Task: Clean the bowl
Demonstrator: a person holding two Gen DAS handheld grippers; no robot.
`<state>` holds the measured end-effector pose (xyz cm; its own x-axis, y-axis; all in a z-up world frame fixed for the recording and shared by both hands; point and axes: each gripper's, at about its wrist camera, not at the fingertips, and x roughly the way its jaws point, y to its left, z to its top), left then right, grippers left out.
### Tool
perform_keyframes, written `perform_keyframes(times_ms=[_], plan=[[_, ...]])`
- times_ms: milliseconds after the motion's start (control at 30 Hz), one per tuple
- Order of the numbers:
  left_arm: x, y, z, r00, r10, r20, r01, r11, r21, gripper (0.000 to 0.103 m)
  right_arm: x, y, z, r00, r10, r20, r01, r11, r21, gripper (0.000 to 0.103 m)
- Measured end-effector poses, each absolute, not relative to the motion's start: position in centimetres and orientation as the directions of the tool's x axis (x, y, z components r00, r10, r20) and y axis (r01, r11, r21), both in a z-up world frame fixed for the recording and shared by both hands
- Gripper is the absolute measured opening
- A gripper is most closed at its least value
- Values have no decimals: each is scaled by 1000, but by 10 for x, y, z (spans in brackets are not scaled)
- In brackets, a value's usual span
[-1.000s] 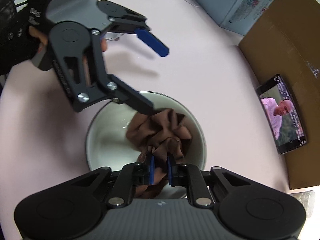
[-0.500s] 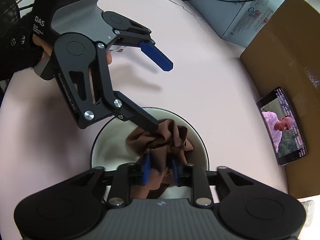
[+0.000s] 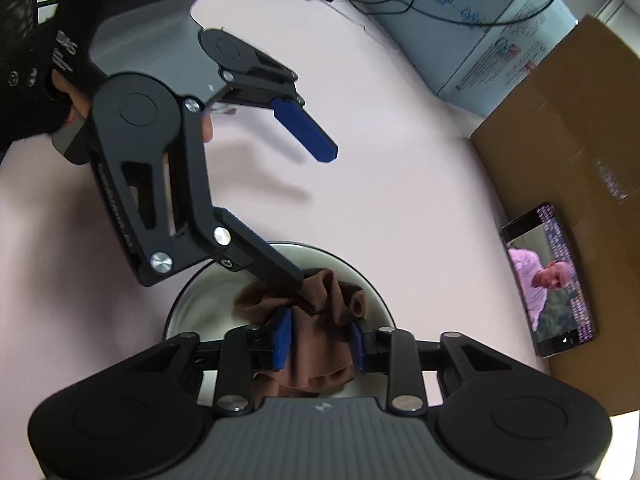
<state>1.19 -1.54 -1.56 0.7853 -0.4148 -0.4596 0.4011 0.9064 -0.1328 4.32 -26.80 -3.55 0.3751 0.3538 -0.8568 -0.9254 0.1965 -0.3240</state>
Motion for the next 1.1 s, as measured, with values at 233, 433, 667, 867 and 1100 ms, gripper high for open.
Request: perform_keyframes(times_ms=[233,433,667,867,1100], plan=[[12,-16,-16,784,-418,-459,404,905,-134,103,46,-275,-37,378,304,-875,-922,207,-327,17],[12,-16,-16,784,-418,-459,404,905,-132,103,41,-277,-35,341,309,-888,-936,202,-289,13],[12,-17,-16,784,-417,-460,404,905,-133,103,41,-269,-36,361,314,-878,-930,189,-315,15],[12,-16,-16,782,-420,-460,405,904,-136,103,44,-272,-36,385,297,-874,-920,201,-337,14],[11,-17,-16,782,-420,-460,406,904,-135,103,38,-279,-35,378,270,-886,-922,199,-332,14]])
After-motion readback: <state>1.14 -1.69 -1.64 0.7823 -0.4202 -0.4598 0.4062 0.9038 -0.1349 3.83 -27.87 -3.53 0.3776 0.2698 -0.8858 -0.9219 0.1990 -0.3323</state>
